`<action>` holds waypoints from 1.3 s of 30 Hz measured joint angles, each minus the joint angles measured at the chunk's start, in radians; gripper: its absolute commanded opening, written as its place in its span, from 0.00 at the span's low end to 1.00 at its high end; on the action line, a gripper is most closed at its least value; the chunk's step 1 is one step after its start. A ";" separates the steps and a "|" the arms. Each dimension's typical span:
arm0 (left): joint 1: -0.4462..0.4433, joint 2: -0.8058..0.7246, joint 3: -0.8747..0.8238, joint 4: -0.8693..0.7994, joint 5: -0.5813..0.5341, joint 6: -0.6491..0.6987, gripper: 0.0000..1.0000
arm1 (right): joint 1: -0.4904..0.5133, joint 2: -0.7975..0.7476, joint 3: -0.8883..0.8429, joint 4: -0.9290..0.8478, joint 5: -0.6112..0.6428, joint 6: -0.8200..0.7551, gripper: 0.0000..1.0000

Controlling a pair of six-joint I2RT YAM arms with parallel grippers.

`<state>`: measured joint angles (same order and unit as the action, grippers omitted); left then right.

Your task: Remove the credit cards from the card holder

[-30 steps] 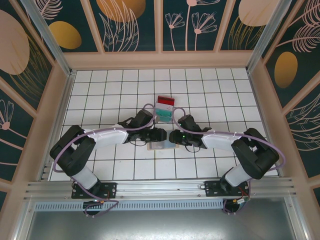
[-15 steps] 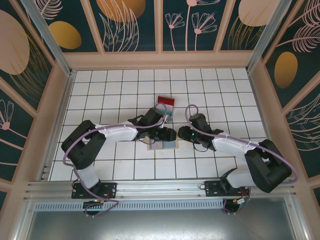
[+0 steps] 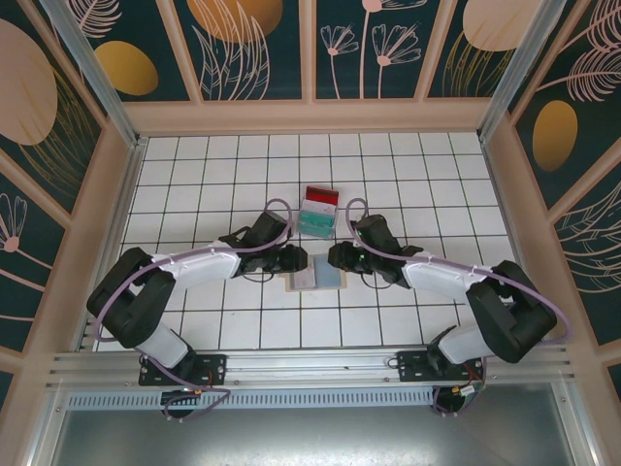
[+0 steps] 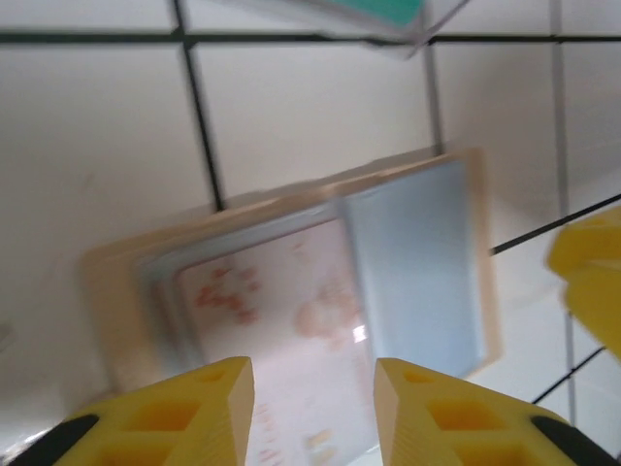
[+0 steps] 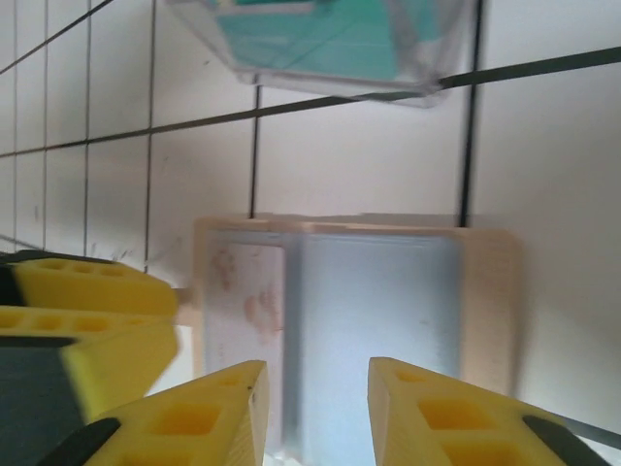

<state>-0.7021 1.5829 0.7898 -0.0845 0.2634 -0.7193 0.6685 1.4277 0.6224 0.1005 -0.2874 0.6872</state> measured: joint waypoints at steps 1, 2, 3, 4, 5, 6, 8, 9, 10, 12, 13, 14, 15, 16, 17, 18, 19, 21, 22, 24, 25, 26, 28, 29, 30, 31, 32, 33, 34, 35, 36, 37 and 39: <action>0.000 0.000 -0.011 -0.002 0.001 0.000 0.34 | 0.008 0.016 0.009 0.006 -0.011 0.000 0.33; 0.000 0.000 -0.016 -0.002 0.000 0.000 0.34 | 0.013 0.027 0.014 0.011 -0.018 0.000 0.33; -0.001 0.001 -0.019 -0.002 0.001 0.000 0.33 | 0.019 0.041 0.019 0.017 -0.026 0.000 0.33; -0.001 0.002 -0.020 -0.002 0.001 0.000 0.33 | 0.027 0.055 0.024 0.019 -0.031 0.000 0.33; -0.001 0.003 -0.020 -0.001 0.001 0.000 0.33 | 0.031 0.064 0.026 0.024 -0.037 0.000 0.32; -0.001 0.003 -0.020 0.001 0.001 0.000 0.33 | 0.036 0.073 0.028 0.024 -0.041 0.000 0.33; -0.001 0.006 -0.020 0.005 0.001 0.000 0.33 | 0.044 0.090 0.032 0.026 -0.053 0.000 0.32; -0.001 0.009 -0.020 0.006 0.001 0.000 0.33 | 0.047 0.100 0.035 0.027 -0.056 0.000 0.32; -0.001 0.013 -0.020 0.007 0.001 0.000 0.33 | 0.050 0.107 0.036 0.027 -0.059 0.000 0.32; -0.001 0.021 -0.020 0.006 0.001 0.000 0.33 | 0.051 0.119 0.039 0.029 -0.066 0.000 0.32; -0.001 0.025 -0.020 0.006 0.002 0.000 0.34 | 0.051 0.125 0.041 0.029 -0.070 0.000 0.32; -0.001 0.028 -0.020 0.006 0.003 0.000 0.33 | 0.051 0.129 0.041 0.031 -0.073 0.000 0.32; -0.001 0.032 -0.020 0.007 0.006 0.000 0.33 | 0.051 0.133 0.041 0.031 -0.075 0.000 0.32; -0.001 0.036 -0.022 0.012 0.010 -0.001 0.33 | 0.051 0.137 0.041 0.031 -0.078 0.000 0.32; -0.001 0.038 -0.022 0.014 0.012 -0.003 0.33 | 0.051 0.141 0.041 0.031 -0.079 0.000 0.32; -0.001 0.039 -0.023 0.018 0.016 -0.003 0.34 | 0.051 0.143 0.041 0.031 -0.081 0.000 0.32; -0.001 0.039 -0.024 0.022 0.017 -0.004 0.33 | 0.051 0.146 0.041 0.031 -0.081 0.000 0.31; -0.001 0.040 -0.024 0.026 0.021 -0.006 0.33 | 0.051 0.148 0.041 0.031 -0.082 0.001 0.30; -0.001 0.042 -0.024 0.029 0.024 -0.006 0.33 | 0.051 0.150 0.041 0.031 -0.082 0.001 0.30; -0.001 0.045 -0.024 0.033 0.028 -0.007 0.34 | 0.051 0.156 0.043 0.031 -0.082 0.001 0.29; -0.001 0.046 -0.024 0.035 0.032 -0.007 0.34 | 0.051 0.161 0.043 0.031 -0.083 0.001 0.27; -0.001 0.047 -0.024 0.037 0.035 -0.007 0.34 | 0.051 0.164 0.043 0.031 -0.085 0.001 0.26; -0.001 0.048 -0.024 0.040 0.039 -0.007 0.34 | 0.051 0.171 0.044 0.031 -0.090 0.004 0.25; -0.001 0.049 -0.024 0.040 0.042 -0.007 0.34 | 0.051 0.174 0.044 0.031 -0.093 0.004 0.25; -0.001 0.049 -0.024 0.041 0.042 -0.007 0.34 | 0.051 0.177 0.044 0.031 -0.097 0.004 0.24; -0.001 0.049 -0.024 0.041 0.042 -0.007 0.34 | 0.051 0.180 0.044 0.032 -0.101 0.004 0.23; -0.001 0.049 -0.024 0.041 0.042 -0.008 0.34 | 0.051 0.185 0.045 0.032 -0.106 0.005 0.22; -0.001 0.049 -0.024 0.042 0.042 -0.008 0.34 | 0.051 0.190 0.045 0.035 -0.109 0.005 0.21; -0.001 0.049 -0.024 0.042 0.042 -0.008 0.34 | 0.051 0.195 0.045 0.037 -0.112 0.008 0.20; -0.001 0.049 -0.024 0.043 0.043 -0.010 0.34 | 0.051 0.200 0.045 0.040 -0.115 0.008 0.20; -0.001 0.049 -0.024 0.043 0.042 -0.011 0.34 | 0.051 0.204 0.045 0.043 -0.118 0.008 0.19; -0.001 0.049 -0.024 0.043 0.042 -0.011 0.34 | 0.051 0.208 0.045 0.046 -0.121 0.008 0.18; -0.001 0.049 -0.025 0.044 0.042 -0.011 0.34 | 0.051 0.212 0.047 0.050 -0.127 0.008 0.18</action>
<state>-0.7029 1.6321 0.7647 -0.0402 0.3058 -0.7300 0.7200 1.6398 0.6693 0.1509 -0.4145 0.6956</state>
